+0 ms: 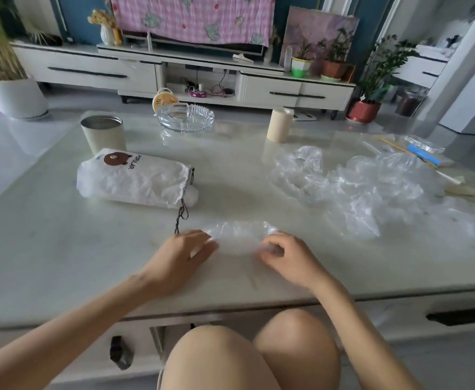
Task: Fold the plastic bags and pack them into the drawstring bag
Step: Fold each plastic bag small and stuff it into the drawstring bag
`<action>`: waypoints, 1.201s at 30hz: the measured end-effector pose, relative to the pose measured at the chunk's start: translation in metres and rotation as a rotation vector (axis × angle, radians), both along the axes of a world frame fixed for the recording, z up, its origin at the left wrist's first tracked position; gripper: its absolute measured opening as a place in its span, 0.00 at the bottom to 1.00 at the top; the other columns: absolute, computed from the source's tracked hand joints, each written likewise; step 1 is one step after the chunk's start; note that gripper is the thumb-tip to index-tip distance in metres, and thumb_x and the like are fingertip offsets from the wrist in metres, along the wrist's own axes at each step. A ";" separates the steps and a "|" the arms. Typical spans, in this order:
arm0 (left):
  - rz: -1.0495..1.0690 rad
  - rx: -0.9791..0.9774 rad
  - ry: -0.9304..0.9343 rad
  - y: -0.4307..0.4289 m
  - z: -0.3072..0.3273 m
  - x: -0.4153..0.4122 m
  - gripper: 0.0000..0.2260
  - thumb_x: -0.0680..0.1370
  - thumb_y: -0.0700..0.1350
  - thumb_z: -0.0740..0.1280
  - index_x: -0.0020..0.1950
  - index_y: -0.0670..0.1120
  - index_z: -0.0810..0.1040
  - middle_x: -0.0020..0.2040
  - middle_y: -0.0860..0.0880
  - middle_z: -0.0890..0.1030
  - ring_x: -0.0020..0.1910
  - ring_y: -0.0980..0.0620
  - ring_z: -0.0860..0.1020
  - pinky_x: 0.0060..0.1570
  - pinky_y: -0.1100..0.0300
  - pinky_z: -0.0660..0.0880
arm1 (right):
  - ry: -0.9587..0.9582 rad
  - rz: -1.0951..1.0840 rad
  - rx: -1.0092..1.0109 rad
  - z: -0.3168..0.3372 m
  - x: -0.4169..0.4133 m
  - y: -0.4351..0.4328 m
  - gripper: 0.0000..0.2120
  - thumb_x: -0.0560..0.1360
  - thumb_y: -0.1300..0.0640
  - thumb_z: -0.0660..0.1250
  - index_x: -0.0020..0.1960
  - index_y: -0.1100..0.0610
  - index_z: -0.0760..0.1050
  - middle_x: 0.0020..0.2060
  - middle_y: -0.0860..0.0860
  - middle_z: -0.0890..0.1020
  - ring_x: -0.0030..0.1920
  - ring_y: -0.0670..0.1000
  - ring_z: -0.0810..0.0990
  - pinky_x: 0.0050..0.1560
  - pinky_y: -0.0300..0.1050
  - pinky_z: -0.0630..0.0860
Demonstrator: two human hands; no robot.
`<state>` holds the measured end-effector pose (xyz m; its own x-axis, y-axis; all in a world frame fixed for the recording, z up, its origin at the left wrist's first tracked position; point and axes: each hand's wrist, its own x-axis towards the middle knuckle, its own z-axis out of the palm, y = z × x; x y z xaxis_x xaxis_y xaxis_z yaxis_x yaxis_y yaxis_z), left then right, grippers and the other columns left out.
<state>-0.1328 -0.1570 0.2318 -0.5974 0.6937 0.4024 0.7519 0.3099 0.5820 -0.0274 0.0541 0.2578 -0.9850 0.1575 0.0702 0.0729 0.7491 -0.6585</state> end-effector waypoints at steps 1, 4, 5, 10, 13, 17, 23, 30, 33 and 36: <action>0.081 0.041 -0.092 0.004 0.002 0.000 0.26 0.76 0.60 0.56 0.39 0.37 0.76 0.34 0.46 0.76 0.34 0.51 0.70 0.36 0.64 0.66 | -0.074 -0.022 -0.053 0.002 -0.011 0.005 0.16 0.75 0.57 0.68 0.31 0.56 0.68 0.29 0.50 0.69 0.33 0.44 0.65 0.36 0.41 0.61; 0.353 0.082 -0.274 0.020 0.002 -0.002 0.17 0.78 0.49 0.63 0.36 0.38 0.75 0.29 0.50 0.72 0.33 0.48 0.68 0.33 0.59 0.63 | -0.199 -0.105 -0.093 0.008 -0.036 0.011 0.19 0.76 0.50 0.66 0.35 0.65 0.73 0.31 0.57 0.76 0.34 0.48 0.71 0.36 0.42 0.63; 0.433 0.048 -0.270 0.024 0.002 -0.003 0.15 0.79 0.47 0.62 0.36 0.39 0.74 0.29 0.49 0.72 0.34 0.45 0.70 0.34 0.56 0.62 | -0.220 -0.134 -0.033 0.007 -0.042 0.010 0.20 0.76 0.49 0.65 0.33 0.62 0.71 0.29 0.54 0.75 0.33 0.49 0.71 0.34 0.42 0.63; 0.611 -0.330 -0.024 0.039 0.001 0.001 0.11 0.82 0.48 0.55 0.59 0.45 0.71 0.55 0.44 0.77 0.56 0.42 0.75 0.40 0.55 0.64 | -0.134 -0.400 0.256 -0.007 -0.052 -0.003 0.18 0.76 0.45 0.62 0.34 0.55 0.63 0.33 0.54 0.74 0.40 0.59 0.72 0.35 0.45 0.64; 0.671 -0.411 0.056 0.041 0.001 0.002 0.12 0.81 0.48 0.56 0.58 0.43 0.70 0.57 0.42 0.73 0.58 0.41 0.70 0.46 0.53 0.67 | -0.082 -0.504 0.388 -0.013 -0.051 0.001 0.16 0.78 0.44 0.59 0.51 0.59 0.69 0.49 0.57 0.81 0.51 0.59 0.79 0.44 0.46 0.71; 0.675 -0.293 0.079 0.036 -0.007 -0.001 0.13 0.77 0.48 0.65 0.48 0.37 0.77 0.52 0.37 0.73 0.53 0.37 0.70 0.49 0.48 0.65 | -0.051 -0.570 0.580 -0.020 -0.045 0.010 0.12 0.81 0.53 0.55 0.57 0.61 0.68 0.54 0.58 0.78 0.56 0.59 0.76 0.47 0.49 0.72; 0.492 0.069 -0.327 0.029 0.009 -0.004 0.16 0.74 0.44 0.70 0.33 0.48 0.64 0.30 0.51 0.69 0.33 0.48 0.69 0.33 0.59 0.62 | -0.235 -0.495 0.271 0.015 -0.068 0.026 0.18 0.76 0.62 0.61 0.66 0.60 0.67 0.63 0.60 0.71 0.63 0.59 0.70 0.61 0.48 0.67; 0.118 0.202 -0.591 0.007 0.082 -0.028 0.13 0.72 0.38 0.72 0.35 0.47 0.69 0.31 0.52 0.73 0.33 0.54 0.70 0.35 0.61 0.66 | -0.064 0.245 -0.757 0.073 -0.083 -0.004 0.46 0.60 0.41 0.76 0.71 0.55 0.63 0.61 0.51 0.76 0.61 0.44 0.76 0.65 0.44 0.70; 0.032 0.057 -0.499 0.008 0.097 -0.044 0.12 0.72 0.39 0.72 0.36 0.49 0.71 0.32 0.55 0.71 0.31 0.62 0.68 0.33 0.70 0.64 | -0.240 0.460 -0.788 0.048 -0.086 -0.012 0.32 0.61 0.40 0.76 0.61 0.52 0.75 0.55 0.50 0.80 0.57 0.50 0.77 0.59 0.44 0.72; 0.035 0.103 -0.529 0.025 0.099 -0.062 0.08 0.73 0.37 0.70 0.39 0.47 0.73 0.35 0.52 0.75 0.30 0.64 0.72 0.35 0.72 0.69 | -0.215 0.402 -0.786 0.036 -0.087 -0.010 0.02 0.71 0.56 0.71 0.43 0.52 0.82 0.38 0.48 0.81 0.39 0.46 0.79 0.41 0.36 0.75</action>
